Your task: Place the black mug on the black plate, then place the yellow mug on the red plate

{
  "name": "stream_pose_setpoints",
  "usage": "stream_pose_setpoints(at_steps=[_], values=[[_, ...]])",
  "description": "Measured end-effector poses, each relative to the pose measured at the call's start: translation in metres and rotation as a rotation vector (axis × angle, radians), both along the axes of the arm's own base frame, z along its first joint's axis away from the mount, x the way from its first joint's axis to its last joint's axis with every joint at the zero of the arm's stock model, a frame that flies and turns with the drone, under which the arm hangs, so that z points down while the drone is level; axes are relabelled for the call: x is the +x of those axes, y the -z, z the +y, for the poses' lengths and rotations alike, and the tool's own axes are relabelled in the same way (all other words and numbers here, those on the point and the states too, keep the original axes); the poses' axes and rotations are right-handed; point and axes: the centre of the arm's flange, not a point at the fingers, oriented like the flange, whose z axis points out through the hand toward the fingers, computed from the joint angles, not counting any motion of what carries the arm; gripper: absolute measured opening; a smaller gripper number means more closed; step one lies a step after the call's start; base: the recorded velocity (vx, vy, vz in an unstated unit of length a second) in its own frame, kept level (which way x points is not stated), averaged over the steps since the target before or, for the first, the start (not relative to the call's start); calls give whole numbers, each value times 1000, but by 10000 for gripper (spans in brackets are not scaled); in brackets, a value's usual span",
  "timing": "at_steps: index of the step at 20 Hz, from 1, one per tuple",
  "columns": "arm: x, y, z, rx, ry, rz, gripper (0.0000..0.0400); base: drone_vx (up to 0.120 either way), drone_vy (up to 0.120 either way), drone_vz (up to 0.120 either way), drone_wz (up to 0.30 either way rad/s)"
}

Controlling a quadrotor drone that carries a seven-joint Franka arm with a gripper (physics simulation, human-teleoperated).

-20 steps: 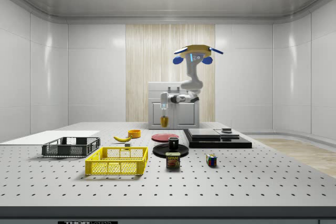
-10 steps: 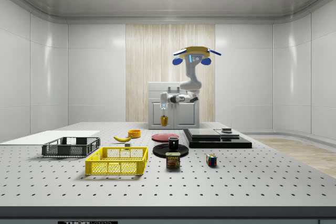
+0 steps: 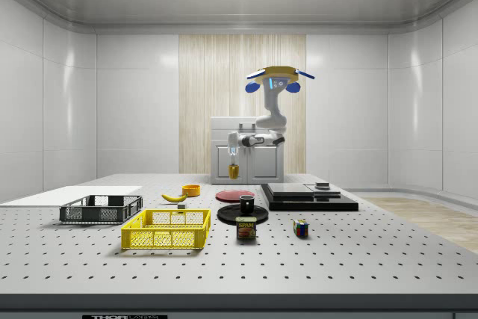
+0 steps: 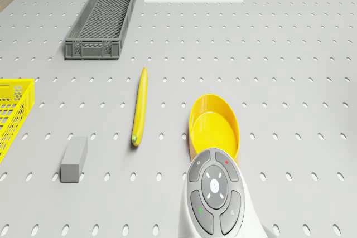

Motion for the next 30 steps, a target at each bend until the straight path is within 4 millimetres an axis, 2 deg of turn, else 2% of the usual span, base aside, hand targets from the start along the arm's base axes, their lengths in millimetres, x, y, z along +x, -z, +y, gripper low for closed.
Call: stream_pose_setpoints(at_steps=[2,9,15,30], values=[[0,0,8,0,0,0,110,0,0,-20,0],[0,0,21,0,0,0,110,0,0,-120,0],[0,-2,35,0,0,0,110,0,0,0,0],[0,-54,46,0,0,0,110,0,0,0,0]])
